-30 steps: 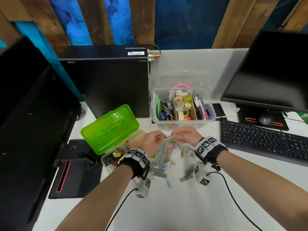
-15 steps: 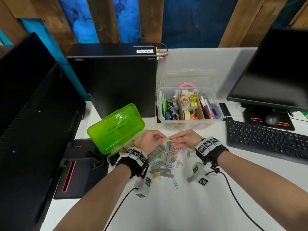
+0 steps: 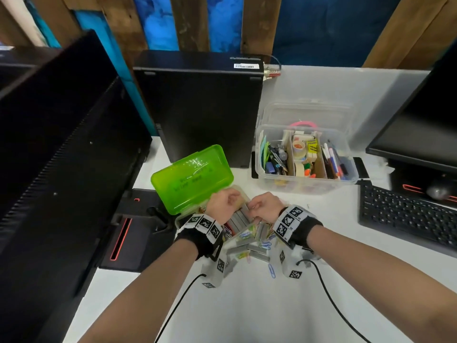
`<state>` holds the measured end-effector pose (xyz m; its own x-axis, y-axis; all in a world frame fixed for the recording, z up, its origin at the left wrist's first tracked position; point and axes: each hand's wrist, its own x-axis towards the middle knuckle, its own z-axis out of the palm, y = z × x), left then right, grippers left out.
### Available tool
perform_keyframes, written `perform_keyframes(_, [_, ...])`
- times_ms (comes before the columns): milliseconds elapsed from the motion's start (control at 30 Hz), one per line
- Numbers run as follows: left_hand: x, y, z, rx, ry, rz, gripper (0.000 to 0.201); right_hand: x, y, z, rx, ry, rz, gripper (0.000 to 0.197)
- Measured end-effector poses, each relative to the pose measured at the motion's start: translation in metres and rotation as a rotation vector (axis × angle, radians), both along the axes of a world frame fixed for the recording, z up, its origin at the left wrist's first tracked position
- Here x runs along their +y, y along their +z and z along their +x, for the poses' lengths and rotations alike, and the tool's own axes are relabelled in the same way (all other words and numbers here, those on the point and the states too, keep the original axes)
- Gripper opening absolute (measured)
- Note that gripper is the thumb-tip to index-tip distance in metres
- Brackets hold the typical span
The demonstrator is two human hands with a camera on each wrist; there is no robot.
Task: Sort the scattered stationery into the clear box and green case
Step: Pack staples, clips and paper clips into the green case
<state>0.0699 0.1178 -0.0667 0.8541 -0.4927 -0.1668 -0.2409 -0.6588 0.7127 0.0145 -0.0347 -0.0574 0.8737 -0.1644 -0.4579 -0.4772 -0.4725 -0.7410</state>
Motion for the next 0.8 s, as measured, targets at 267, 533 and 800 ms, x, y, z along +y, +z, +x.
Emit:
perform_keyframes(267, [0.013,-0.009,-0.008,-0.164,-0.079,0.327,0.029,0.026,-0.002,0.026,0.19,0.305,-0.417,0.027])
perform_keyframes(533, [0.021,-0.013,-0.009,-0.194,-0.082,0.308,0.026,0.035,-0.009,0.027,0.205,0.287,-0.528,0.024])
perform_keyframes(800, [0.024,-0.01,-0.011,-0.248,-0.124,0.323,0.026,0.044,-0.011,0.026,0.138,0.272,-0.564,0.022])
